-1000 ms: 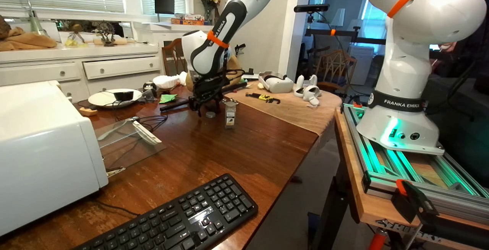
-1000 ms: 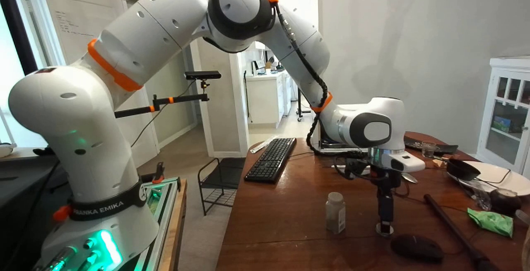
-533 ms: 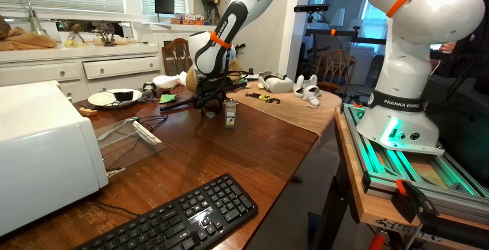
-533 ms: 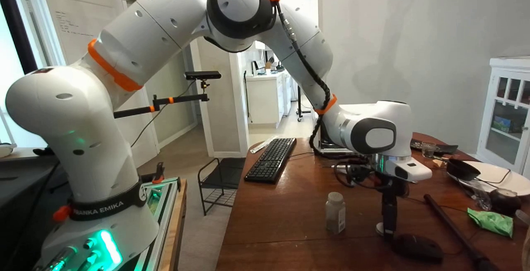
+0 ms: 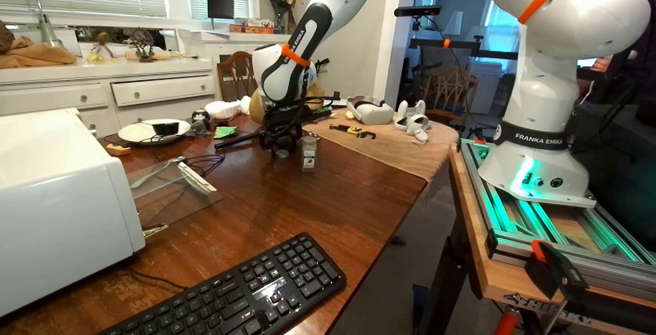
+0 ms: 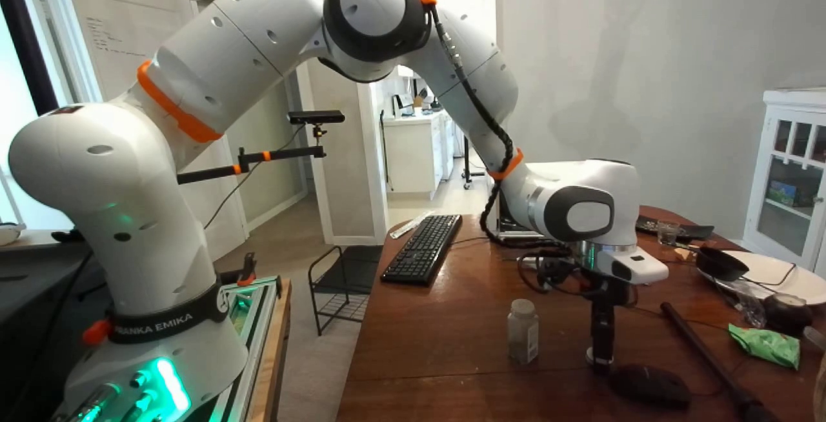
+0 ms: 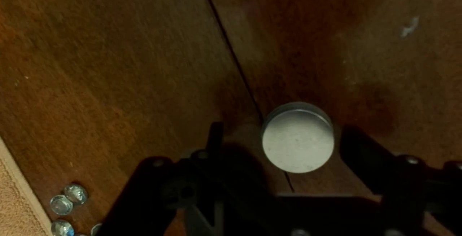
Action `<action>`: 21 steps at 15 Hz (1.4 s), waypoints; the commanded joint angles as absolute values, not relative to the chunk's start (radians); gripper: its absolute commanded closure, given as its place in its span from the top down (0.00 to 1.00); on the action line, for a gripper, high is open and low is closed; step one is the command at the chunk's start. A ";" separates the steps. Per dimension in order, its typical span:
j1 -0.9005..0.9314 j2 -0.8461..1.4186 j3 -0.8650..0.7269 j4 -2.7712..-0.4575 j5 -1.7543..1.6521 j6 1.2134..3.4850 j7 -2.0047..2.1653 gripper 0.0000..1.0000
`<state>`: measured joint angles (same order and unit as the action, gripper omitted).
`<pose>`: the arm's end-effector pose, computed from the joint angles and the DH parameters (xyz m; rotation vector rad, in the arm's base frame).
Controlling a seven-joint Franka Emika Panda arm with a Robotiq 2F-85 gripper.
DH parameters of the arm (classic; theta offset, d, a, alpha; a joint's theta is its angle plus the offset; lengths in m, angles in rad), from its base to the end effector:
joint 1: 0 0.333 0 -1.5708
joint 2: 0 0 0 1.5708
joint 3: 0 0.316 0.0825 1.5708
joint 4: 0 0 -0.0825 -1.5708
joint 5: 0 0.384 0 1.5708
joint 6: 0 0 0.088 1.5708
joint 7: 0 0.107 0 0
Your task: Put the lid on top of the glass jar.
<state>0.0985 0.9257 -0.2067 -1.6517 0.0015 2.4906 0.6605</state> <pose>0.6569 -0.0610 0.0729 2.7850 -1.0087 -0.0317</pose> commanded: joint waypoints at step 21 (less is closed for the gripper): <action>0.185 0.418 -0.255 -2.110 -0.112 2.475 0.688 0.25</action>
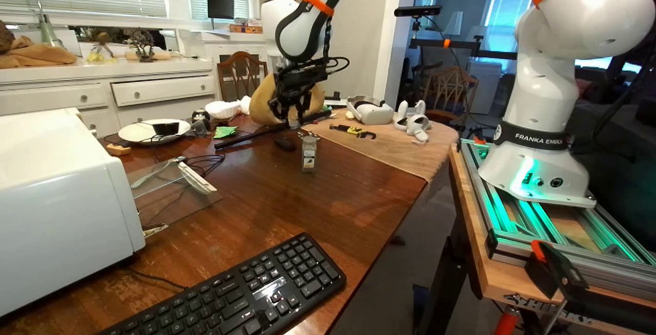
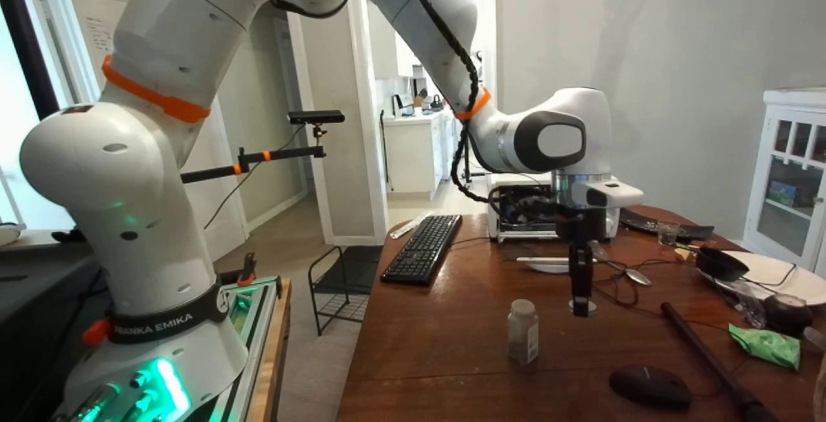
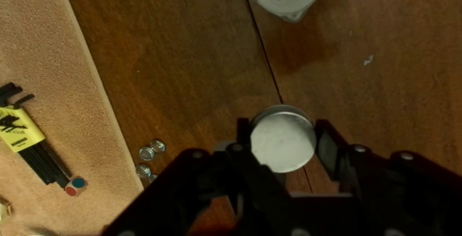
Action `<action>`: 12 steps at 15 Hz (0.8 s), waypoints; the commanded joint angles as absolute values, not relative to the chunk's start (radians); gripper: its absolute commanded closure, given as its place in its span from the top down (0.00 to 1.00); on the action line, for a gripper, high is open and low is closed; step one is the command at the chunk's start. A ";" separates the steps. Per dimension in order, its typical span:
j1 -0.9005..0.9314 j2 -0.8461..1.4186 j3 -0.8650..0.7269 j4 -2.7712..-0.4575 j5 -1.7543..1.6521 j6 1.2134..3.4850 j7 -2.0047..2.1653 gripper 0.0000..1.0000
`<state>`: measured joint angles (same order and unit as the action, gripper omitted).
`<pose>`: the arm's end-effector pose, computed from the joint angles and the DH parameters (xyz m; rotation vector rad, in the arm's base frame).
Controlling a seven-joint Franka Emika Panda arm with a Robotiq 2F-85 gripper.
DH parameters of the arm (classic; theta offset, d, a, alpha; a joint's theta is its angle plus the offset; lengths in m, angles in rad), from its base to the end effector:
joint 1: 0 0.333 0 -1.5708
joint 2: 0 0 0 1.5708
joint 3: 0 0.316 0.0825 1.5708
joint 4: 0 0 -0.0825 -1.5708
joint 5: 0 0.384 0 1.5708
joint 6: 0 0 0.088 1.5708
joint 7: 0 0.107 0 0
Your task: Put the lid on top of the glass jar.
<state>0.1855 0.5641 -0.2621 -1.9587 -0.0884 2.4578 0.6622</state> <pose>0.6106 -0.0429 0.1894 2.7952 -0.9155 0.0114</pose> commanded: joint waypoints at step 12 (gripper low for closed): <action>0.086 0.214 -0.155 -2.377 -0.130 2.560 0.664 0.25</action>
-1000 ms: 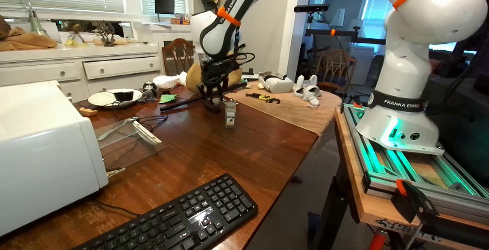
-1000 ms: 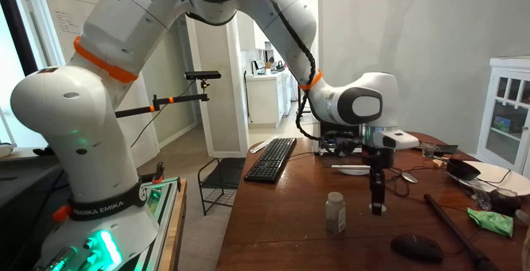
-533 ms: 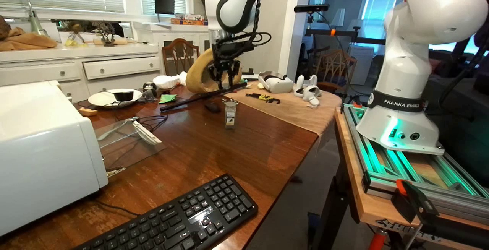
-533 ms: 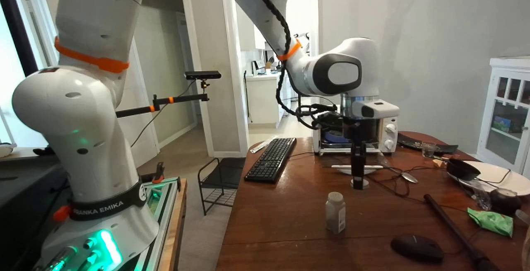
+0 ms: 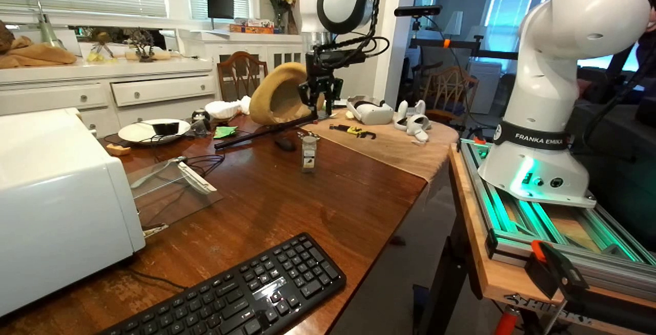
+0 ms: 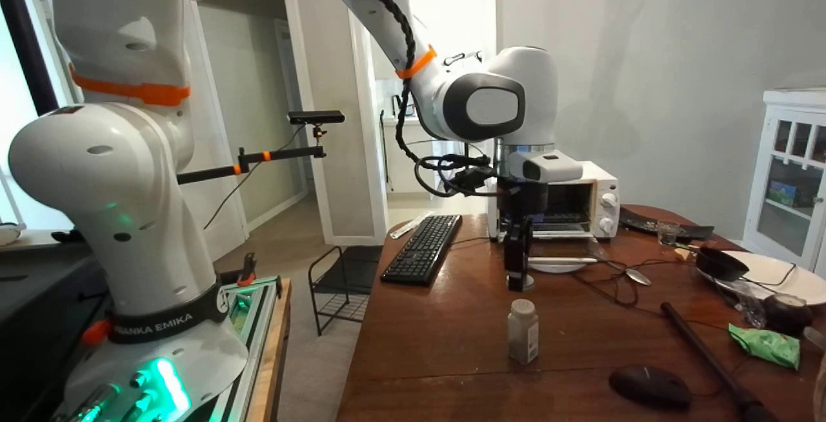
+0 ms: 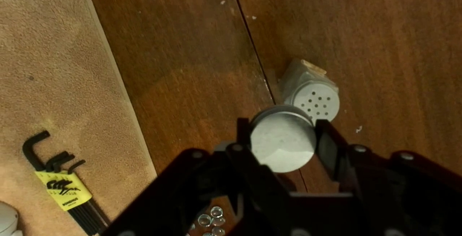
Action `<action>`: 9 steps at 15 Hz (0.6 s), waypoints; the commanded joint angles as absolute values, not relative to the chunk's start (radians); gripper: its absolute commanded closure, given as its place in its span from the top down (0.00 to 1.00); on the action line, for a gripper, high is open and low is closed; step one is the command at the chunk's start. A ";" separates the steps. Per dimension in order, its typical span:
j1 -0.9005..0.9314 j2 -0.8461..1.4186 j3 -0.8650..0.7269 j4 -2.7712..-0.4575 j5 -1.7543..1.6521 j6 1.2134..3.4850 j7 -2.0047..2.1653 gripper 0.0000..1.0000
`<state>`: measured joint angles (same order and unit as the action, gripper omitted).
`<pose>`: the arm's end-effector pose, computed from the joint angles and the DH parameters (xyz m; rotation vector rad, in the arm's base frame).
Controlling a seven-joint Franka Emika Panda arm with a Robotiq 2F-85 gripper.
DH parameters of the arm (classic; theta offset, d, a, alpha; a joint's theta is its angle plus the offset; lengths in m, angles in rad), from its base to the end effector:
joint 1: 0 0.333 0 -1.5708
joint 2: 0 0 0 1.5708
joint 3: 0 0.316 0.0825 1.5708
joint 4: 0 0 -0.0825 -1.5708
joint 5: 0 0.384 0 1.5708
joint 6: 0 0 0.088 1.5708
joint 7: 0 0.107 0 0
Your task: Put the lid on top of the glass jar.
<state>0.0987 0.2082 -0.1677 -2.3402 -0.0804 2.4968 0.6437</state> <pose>0.5104 -0.0361 0.2429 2.8923 -0.9657 -0.0376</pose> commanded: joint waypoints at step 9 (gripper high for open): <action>0.126 0.329 -0.157 -2.329 -0.235 2.667 0.668 0.25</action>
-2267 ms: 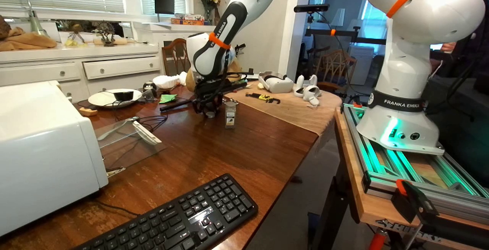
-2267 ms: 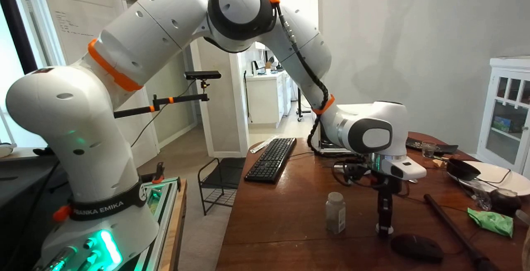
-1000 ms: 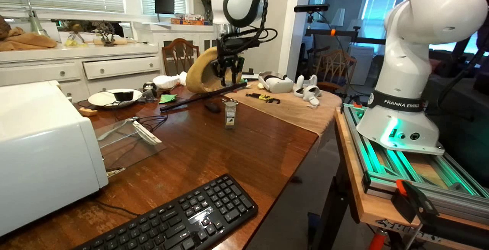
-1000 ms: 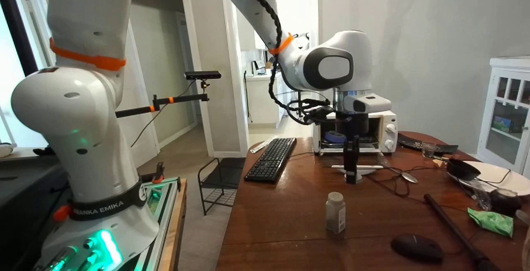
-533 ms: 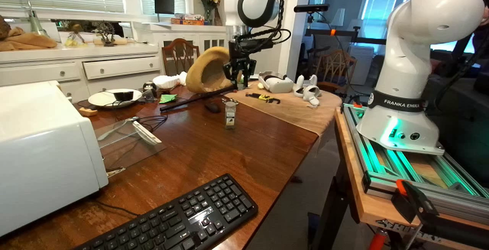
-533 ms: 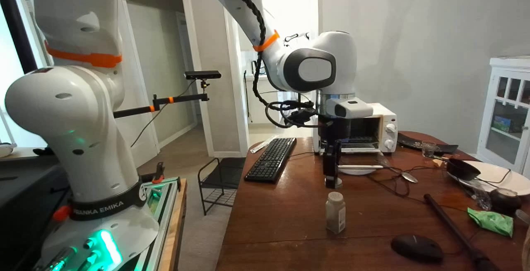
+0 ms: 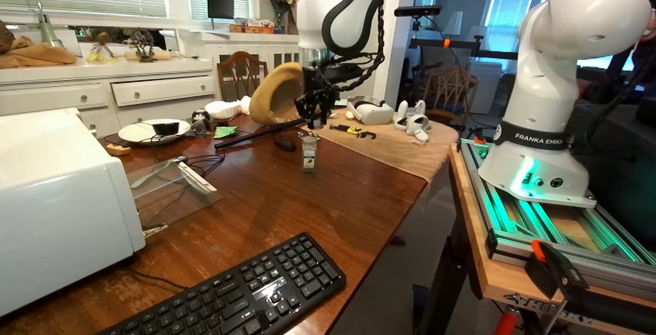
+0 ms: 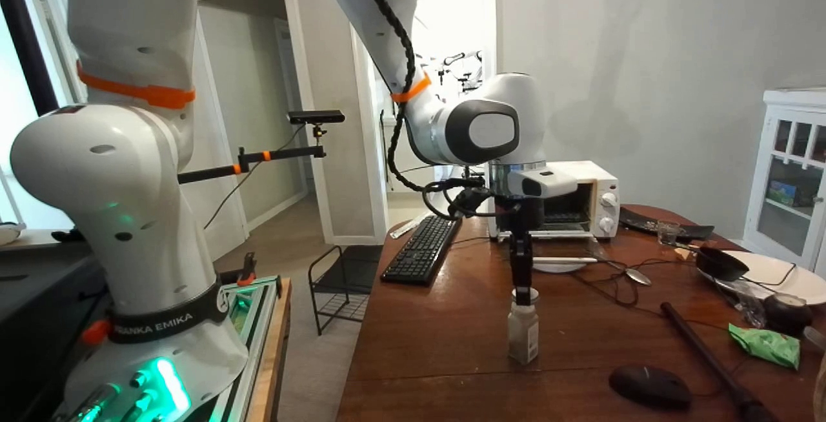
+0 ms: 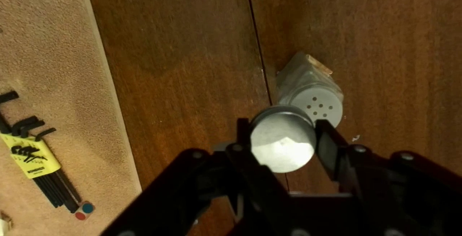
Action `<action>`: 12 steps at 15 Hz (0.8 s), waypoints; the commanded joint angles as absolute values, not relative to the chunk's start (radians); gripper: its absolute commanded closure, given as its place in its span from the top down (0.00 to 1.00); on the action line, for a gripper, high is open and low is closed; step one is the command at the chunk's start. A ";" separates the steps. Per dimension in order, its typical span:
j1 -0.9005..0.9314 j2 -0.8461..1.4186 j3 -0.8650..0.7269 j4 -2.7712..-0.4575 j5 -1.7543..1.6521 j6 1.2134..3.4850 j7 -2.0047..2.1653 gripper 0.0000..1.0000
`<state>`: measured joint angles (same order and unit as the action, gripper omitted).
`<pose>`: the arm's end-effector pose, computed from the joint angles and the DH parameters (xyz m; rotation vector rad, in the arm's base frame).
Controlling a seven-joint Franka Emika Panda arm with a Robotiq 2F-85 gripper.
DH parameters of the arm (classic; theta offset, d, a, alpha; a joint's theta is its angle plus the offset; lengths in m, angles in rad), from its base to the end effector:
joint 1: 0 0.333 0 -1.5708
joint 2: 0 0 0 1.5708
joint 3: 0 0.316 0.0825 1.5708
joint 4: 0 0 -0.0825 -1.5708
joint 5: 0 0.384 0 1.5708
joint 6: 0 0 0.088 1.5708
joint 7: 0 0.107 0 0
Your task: Put the lid on top of the glass jar.
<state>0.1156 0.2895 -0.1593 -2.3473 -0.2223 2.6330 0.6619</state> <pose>0.5143 -0.0192 0.2101 2.8990 -0.7472 0.0638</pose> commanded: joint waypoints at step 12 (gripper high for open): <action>0.123 0.385 -0.130 -2.305 -0.150 2.743 0.558 0.25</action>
<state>0.1268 0.3637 -0.1410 -2.3185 -0.1910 2.7201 0.6024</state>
